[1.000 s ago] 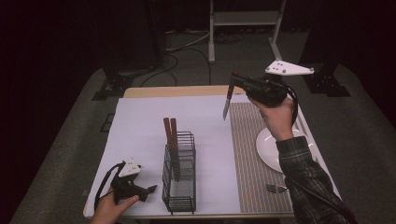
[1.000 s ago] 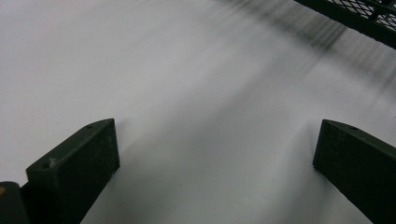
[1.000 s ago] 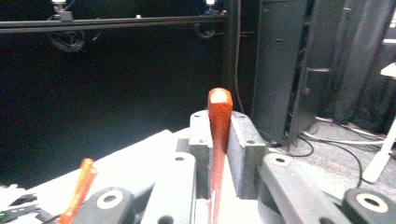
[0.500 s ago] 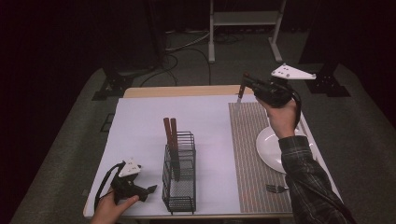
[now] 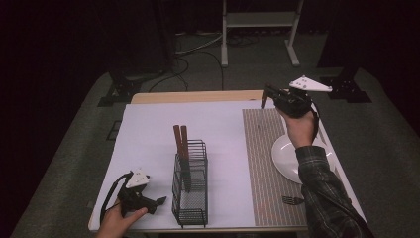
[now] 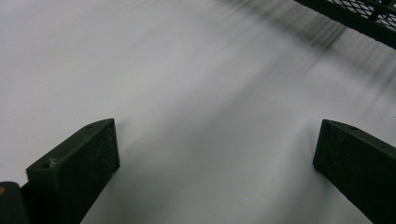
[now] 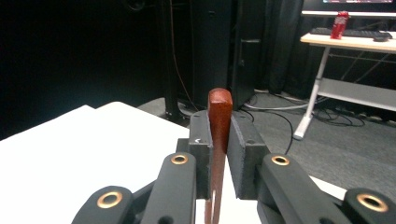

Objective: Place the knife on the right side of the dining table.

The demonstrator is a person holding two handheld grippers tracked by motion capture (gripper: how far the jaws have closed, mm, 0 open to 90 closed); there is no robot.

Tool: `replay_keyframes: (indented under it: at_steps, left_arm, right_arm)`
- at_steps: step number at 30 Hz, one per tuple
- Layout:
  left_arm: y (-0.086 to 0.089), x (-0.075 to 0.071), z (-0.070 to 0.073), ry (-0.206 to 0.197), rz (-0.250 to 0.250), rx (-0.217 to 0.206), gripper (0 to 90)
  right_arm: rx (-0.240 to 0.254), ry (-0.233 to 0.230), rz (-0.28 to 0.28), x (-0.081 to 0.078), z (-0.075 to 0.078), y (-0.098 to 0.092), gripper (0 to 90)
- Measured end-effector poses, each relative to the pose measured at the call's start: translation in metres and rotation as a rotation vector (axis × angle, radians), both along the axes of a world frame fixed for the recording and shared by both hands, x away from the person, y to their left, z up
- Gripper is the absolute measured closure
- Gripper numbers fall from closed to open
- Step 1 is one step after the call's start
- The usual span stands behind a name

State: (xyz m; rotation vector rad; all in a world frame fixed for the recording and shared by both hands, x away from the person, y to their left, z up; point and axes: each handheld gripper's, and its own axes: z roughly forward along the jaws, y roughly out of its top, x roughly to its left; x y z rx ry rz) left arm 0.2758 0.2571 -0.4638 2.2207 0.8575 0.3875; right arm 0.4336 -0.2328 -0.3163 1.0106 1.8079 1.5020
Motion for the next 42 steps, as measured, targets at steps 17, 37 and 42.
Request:
replay_keyframes:
  at_steps: [17,37,42]
  left_arm:
    - [0.0,0.0,0.0,-0.001,0.0,0.001,0.0]
    - [0.0,0.0,0.0,0.0,0.0,0.001,0.0]
    - [0.0,0.0,0.0,0.0,0.0,0.001,0.0]
  right_arm:
    - [0.014,0.059,-0.048,0.008,-0.026,-0.014,79.2]
    - [0.061,0.058,-0.081,-0.004,-0.035,-0.048,75.6]
    - [0.07,0.059,-0.091,-0.005,-0.037,-0.056,75.2]
